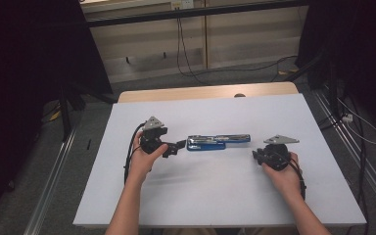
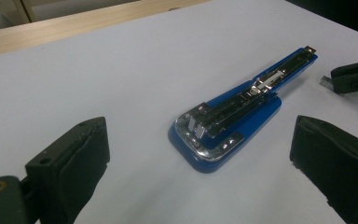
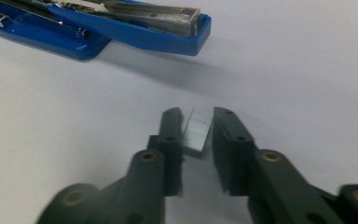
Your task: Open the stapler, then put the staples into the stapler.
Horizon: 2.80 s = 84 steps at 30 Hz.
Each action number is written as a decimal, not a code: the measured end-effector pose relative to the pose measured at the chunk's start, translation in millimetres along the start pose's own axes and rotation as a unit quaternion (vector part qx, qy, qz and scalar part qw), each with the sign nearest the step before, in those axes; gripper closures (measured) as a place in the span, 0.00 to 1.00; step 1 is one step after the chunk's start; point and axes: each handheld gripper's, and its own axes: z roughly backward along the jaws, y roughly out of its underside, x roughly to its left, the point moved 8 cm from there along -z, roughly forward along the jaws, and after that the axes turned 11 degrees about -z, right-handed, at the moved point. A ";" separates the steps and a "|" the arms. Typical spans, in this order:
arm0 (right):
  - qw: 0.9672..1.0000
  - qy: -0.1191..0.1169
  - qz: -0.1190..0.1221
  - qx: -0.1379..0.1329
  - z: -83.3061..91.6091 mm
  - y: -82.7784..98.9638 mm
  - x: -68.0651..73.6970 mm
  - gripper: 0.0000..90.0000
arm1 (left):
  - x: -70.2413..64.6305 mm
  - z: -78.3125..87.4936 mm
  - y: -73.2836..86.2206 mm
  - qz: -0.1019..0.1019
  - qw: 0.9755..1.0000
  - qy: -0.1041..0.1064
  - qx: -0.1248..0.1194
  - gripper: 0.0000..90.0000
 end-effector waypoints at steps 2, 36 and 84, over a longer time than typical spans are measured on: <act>1.000 -0.005 -0.004 0.001 0.2 0.0 -1.2 0.87 | 0.1 0.1 0.0 0.000 1.000 -0.001 0.000 0.05; 0.994 -0.096 0.058 0.004 6.0 -28.5 11.0 0.88 | 9.6 17.8 7.5 0.010 1.000 -0.019 0.006 0.06; 0.971 -0.189 0.147 -0.006 -8.6 -92.2 70.9 0.88 | 14.2 30.7 15.6 0.021 0.999 -0.029 0.006 0.06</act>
